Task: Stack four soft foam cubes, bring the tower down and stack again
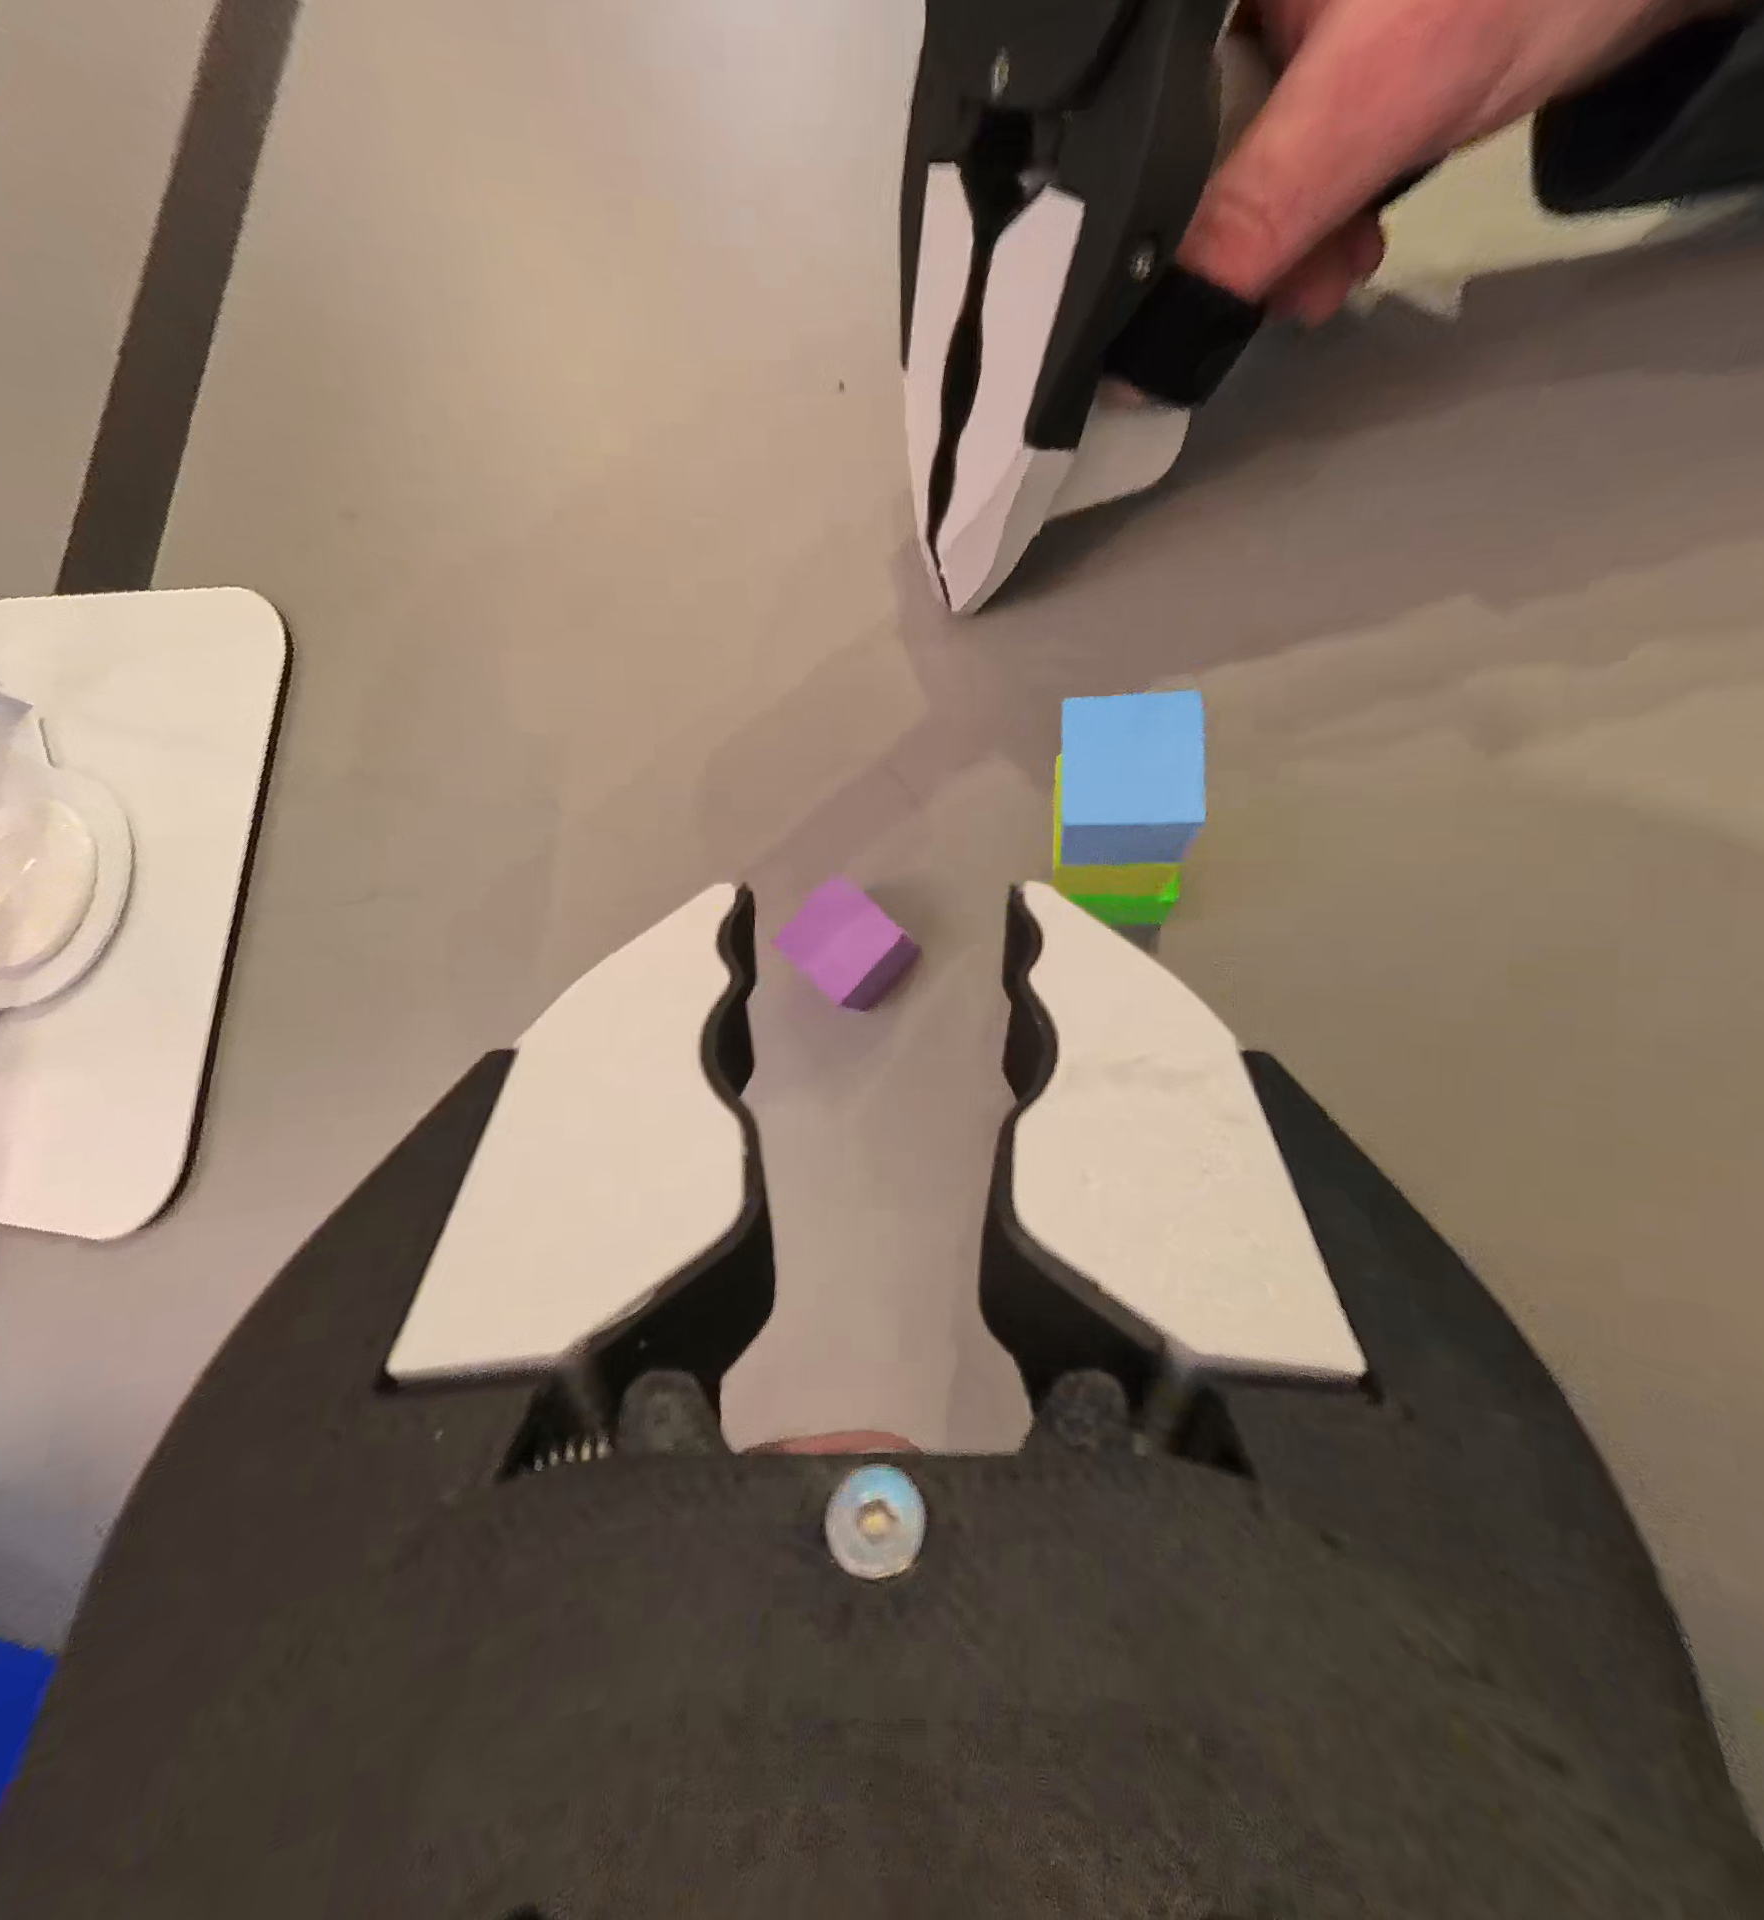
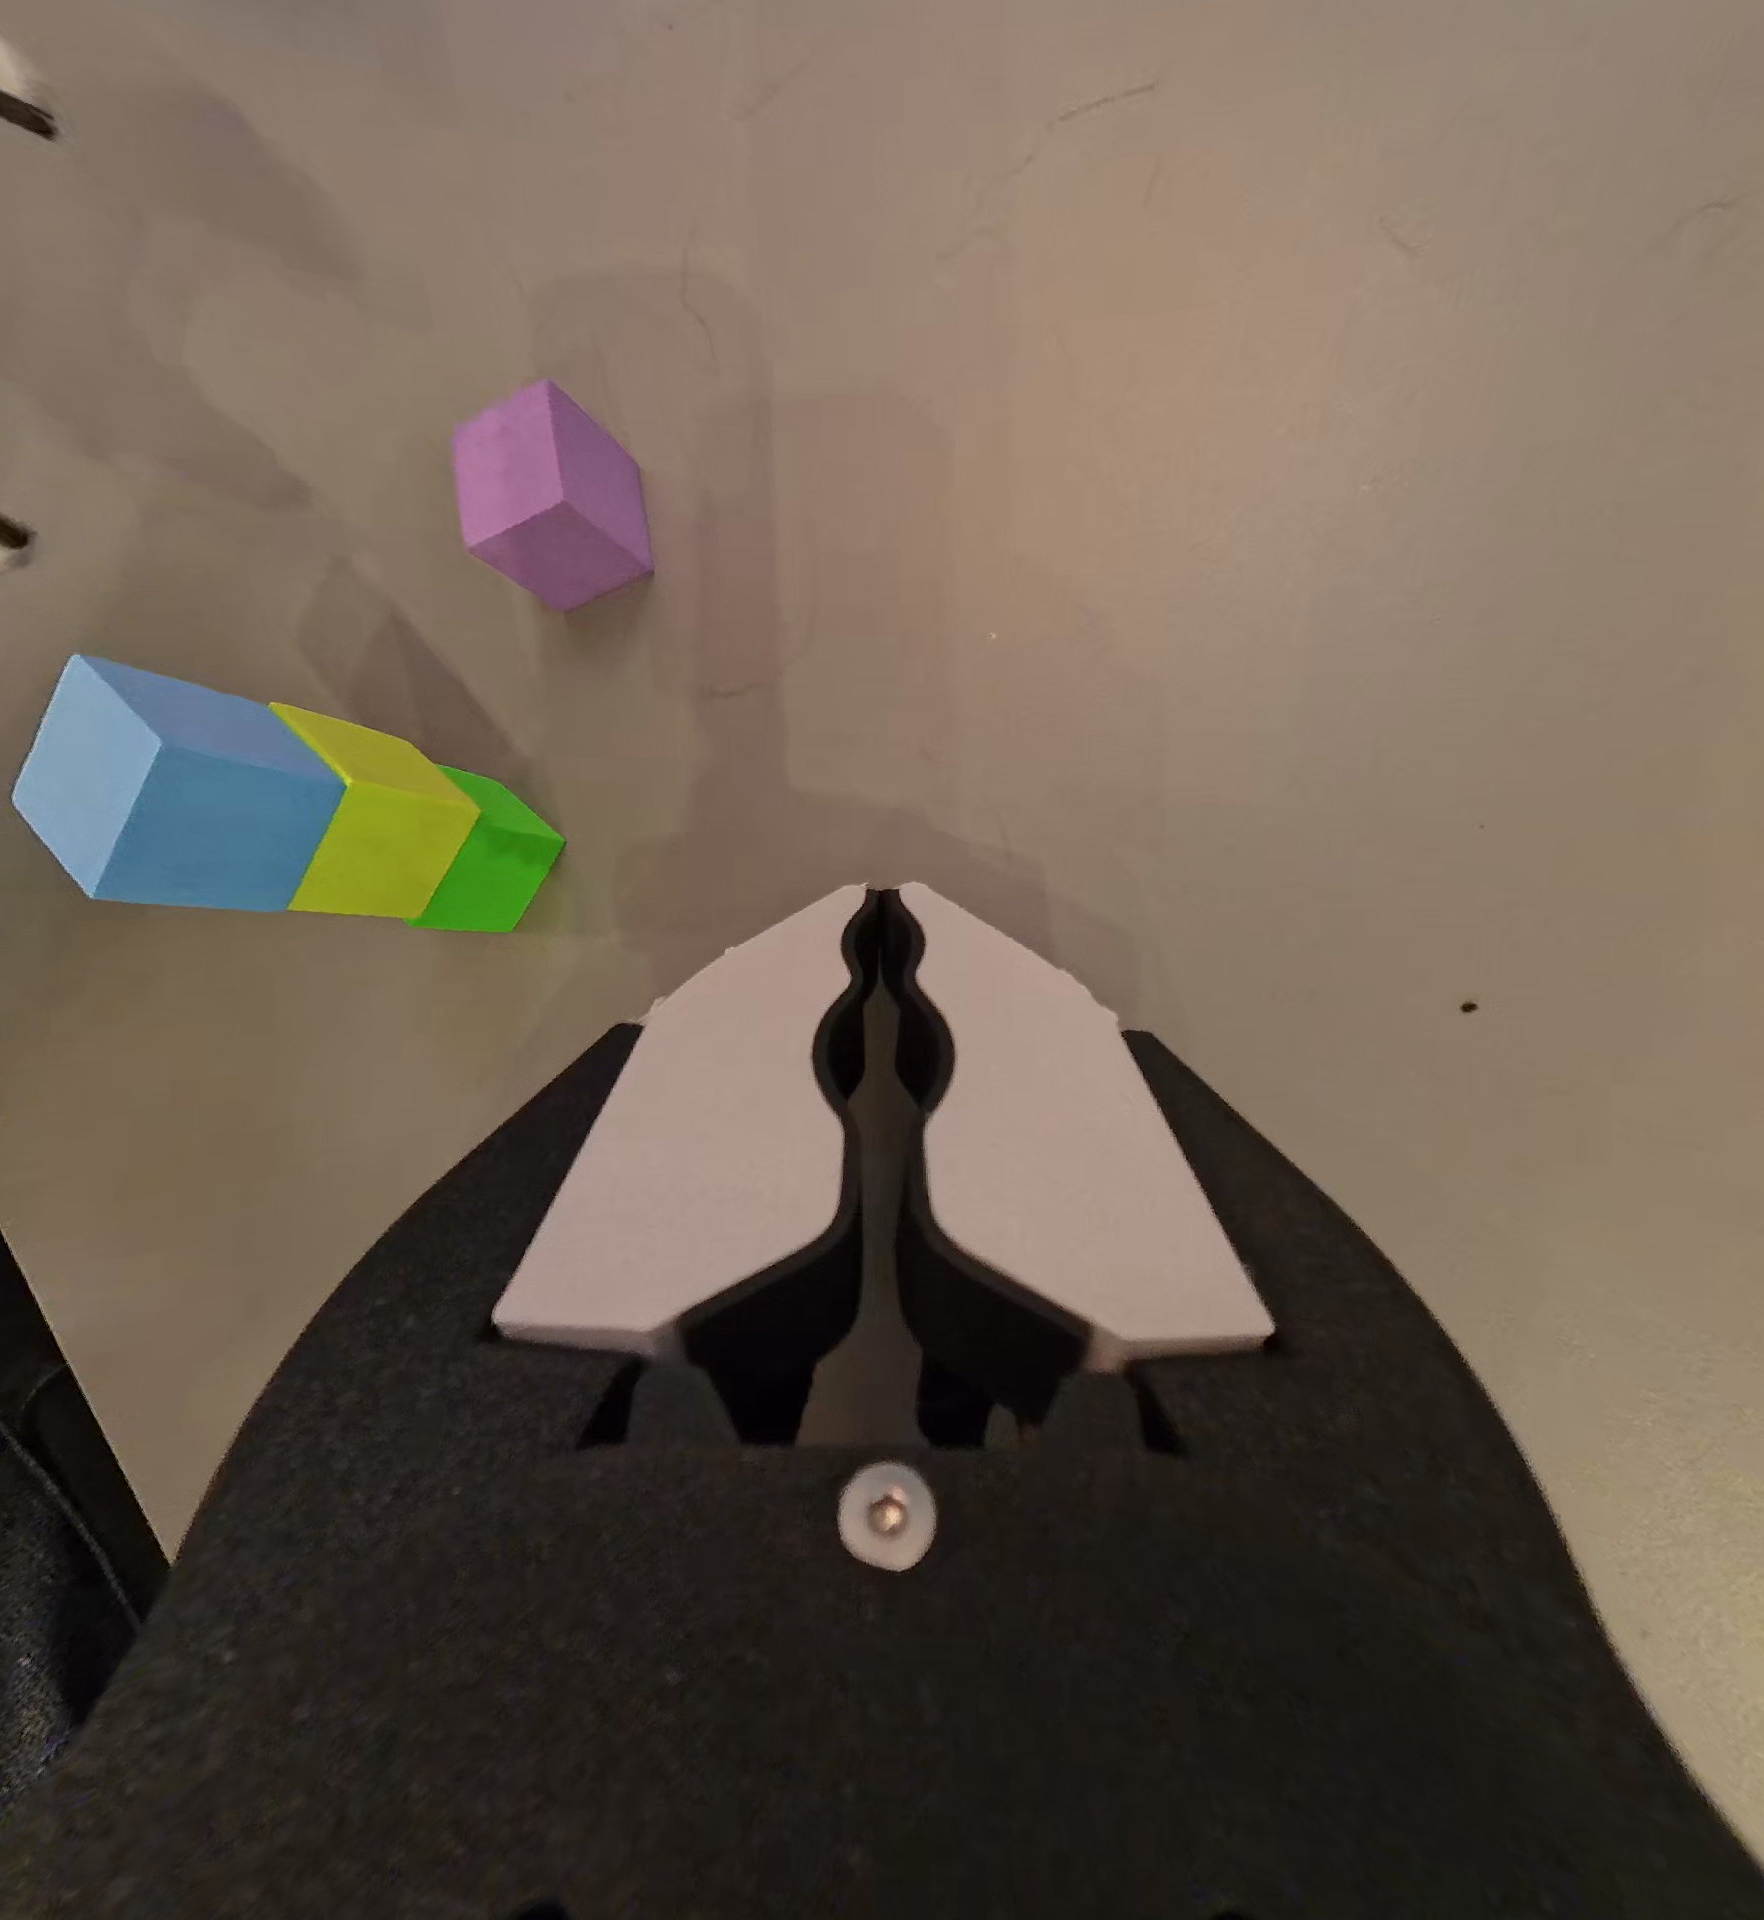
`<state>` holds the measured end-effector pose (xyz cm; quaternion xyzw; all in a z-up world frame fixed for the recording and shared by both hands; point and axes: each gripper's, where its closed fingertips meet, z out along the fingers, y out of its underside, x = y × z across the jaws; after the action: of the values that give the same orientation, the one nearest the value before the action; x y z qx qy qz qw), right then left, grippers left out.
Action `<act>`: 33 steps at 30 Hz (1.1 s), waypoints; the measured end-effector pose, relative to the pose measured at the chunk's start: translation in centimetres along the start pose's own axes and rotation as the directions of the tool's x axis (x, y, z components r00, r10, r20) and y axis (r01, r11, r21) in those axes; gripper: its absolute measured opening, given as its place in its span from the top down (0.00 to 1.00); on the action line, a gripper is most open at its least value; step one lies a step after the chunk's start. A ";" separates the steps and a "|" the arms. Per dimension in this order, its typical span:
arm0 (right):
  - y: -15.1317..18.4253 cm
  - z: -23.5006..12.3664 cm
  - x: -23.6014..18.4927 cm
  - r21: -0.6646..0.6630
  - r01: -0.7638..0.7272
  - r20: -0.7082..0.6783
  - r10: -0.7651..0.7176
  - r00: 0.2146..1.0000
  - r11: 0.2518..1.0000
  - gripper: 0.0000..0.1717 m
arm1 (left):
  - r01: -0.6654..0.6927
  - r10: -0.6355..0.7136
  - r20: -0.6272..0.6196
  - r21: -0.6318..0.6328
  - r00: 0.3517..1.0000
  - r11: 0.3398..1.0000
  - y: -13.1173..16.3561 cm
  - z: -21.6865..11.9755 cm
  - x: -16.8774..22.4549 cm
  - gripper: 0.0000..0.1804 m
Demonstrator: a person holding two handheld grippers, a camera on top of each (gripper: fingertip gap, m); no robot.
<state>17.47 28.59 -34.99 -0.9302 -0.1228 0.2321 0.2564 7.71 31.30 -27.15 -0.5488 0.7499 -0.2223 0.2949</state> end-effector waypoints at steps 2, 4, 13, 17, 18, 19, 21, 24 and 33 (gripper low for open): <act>0.0 0.0 0.0 0.002 -0.002 0.002 0.002 1.000 1.000 1.00 | -0.045 0.042 -0.042 -0.056 0.998 0.997 0.4 0.9 -0.1 0.76; 0.0 0.0 0.0 0.002 -0.003 0.004 0.003 1.000 1.000 1.00 | -0.092 0.085 -0.062 -0.128 0.994 0.987 1.2 2.0 -0.5 0.75; -0.1 0.1 0.0 0.008 -0.009 0.016 0.009 1.000 1.000 1.00 | -0.195 0.166 -0.127 -0.268 0.978 0.944 3.2 4.8 -0.8 0.75; -0.1 0.1 0.0 0.010 -0.011 0.020 0.010 1.000 1.000 1.00 | -0.182 0.144 -0.147 -0.292 0.979 0.939 3.9 5.2 -0.8 0.78; -0.1 0.1 0.0 0.010 -0.011 0.020 0.010 1.000 1.000 1.00 | -0.175 0.136 -0.147 -0.302 0.980 0.937 4.1 5.3 -0.9 0.78; -0.1 0.1 0.0 0.010 -0.011 0.020 0.010 1.000 1.000 1.00 | -0.167 0.127 -0.145 -0.311 0.981 0.935 4.2 5.4 -1.0 0.78; -0.1 0.1 0.0 0.010 -0.010 0.019 0.010 1.000 1.000 1.00 | -0.152 0.107 -0.144 -0.346 0.984 0.926 4.8 5.4 -1.0 0.80; -0.1 0.1 0.0 0.009 -0.009 0.017 0.009 1.000 1.000 1.00 | -0.117 0.073 -0.131 -0.363 0.989 0.925 5.2 5.3 -0.9 0.83; -0.1 0.2 0.0 0.010 -0.009 0.018 0.009 1.000 1.000 1.00 | -0.131 0.087 -0.143 -0.334 0.986 0.933 4.9 4.7 -0.2 0.75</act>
<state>17.35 28.75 -35.02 -0.9273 -0.1199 0.2422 0.2591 7.62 32.95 -33.76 -0.5340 0.8236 -0.1058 0.1590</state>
